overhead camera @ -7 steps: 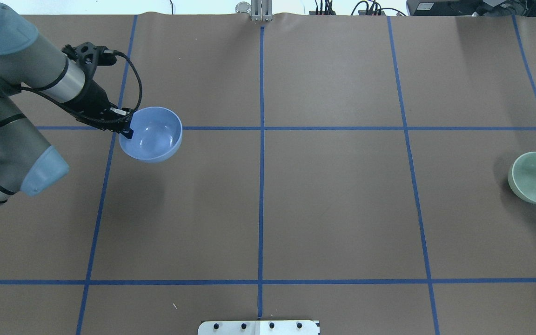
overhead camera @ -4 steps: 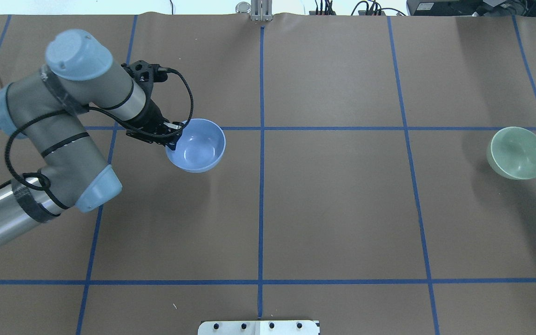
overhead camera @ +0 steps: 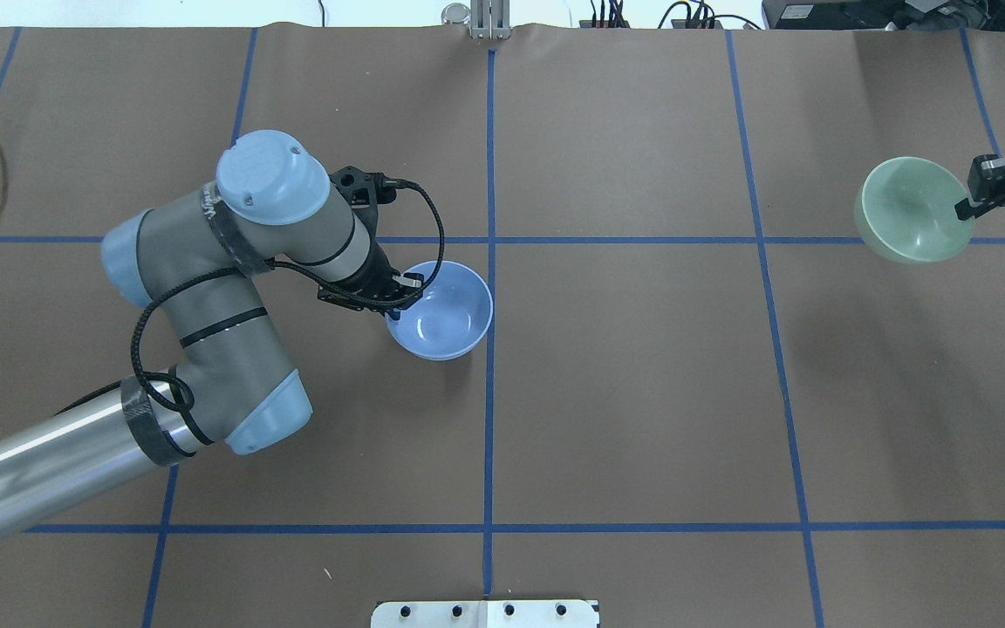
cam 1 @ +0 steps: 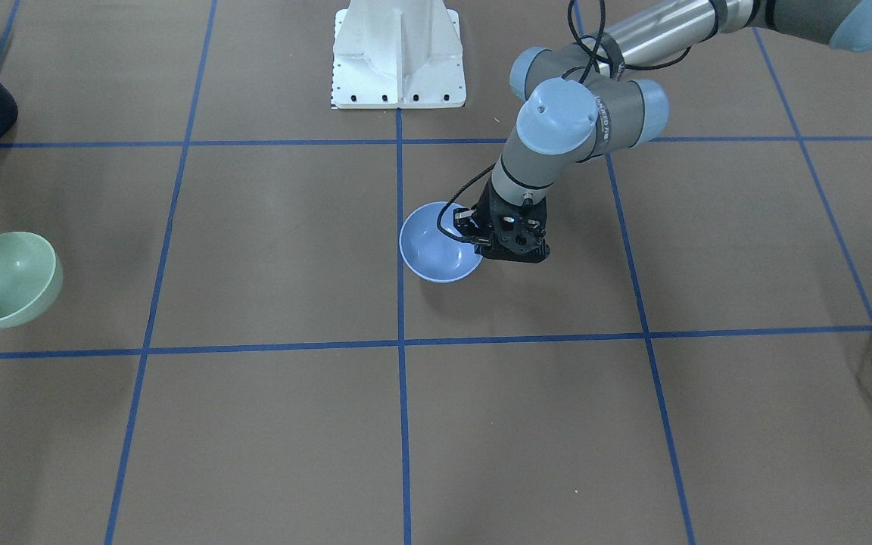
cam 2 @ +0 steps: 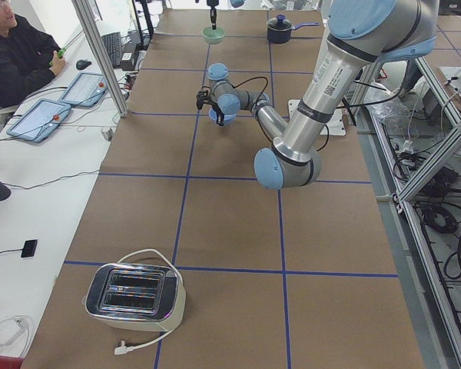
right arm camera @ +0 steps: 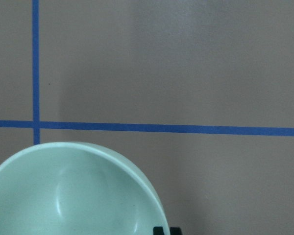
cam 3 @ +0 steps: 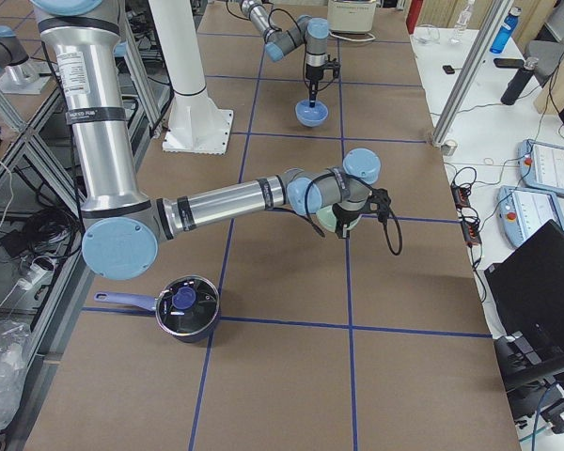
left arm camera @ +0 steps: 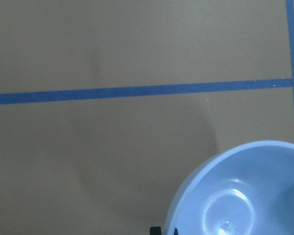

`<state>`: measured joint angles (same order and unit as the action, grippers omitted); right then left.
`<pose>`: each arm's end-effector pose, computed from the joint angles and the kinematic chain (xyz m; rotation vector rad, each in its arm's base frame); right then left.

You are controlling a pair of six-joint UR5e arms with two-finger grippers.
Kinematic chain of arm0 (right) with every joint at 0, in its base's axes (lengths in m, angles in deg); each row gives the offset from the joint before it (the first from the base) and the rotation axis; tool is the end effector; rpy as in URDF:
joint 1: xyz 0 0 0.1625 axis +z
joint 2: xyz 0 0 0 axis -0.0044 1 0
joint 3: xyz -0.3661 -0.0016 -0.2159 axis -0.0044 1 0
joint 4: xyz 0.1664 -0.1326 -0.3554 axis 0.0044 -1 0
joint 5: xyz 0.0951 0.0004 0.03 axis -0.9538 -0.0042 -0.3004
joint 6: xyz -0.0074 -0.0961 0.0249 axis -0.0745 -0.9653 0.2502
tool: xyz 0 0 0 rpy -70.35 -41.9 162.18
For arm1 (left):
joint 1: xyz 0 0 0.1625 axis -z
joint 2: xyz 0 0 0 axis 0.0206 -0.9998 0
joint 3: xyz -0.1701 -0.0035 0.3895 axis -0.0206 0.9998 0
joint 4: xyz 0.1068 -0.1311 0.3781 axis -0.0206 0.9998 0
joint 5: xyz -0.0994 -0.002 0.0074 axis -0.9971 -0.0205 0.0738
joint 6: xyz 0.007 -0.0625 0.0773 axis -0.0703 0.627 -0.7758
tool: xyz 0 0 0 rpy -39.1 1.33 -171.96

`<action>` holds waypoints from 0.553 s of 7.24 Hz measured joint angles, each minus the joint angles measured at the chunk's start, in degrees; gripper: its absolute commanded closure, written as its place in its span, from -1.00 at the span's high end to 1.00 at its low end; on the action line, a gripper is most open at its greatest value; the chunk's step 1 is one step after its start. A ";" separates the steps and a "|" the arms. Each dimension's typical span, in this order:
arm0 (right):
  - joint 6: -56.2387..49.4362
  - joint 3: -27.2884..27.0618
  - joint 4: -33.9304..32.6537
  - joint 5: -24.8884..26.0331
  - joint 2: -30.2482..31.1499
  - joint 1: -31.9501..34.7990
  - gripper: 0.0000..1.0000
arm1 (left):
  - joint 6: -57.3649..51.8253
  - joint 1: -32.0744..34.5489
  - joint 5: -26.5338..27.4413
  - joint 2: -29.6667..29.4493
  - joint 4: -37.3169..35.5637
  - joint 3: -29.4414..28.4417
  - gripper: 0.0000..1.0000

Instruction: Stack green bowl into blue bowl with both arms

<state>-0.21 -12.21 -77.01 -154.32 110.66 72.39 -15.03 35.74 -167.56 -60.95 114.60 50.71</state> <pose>-0.1133 -0.5572 0.4924 0.0055 -0.9188 0.0095 0.5287 -0.4719 0.2439 0.0452 0.9639 0.0316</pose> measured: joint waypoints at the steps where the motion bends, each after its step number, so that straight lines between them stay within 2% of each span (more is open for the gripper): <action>1: 2.38 -0.24 -0.30 0.05 -1.89 -0.13 -1.00 | 1.78 -1.47 1.45 -1.72 0.24 -1.25 -1.00; 4: 6.58 -0.11 -0.66 0.18 -5.67 -0.97 -1.00 | 4.02 -3.99 3.76 -4.31 1.52 -3.85 -1.00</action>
<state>6.37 -12.32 -77.67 -154.14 105.00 71.42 -11.00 31.75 -163.80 -65.26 116.13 46.86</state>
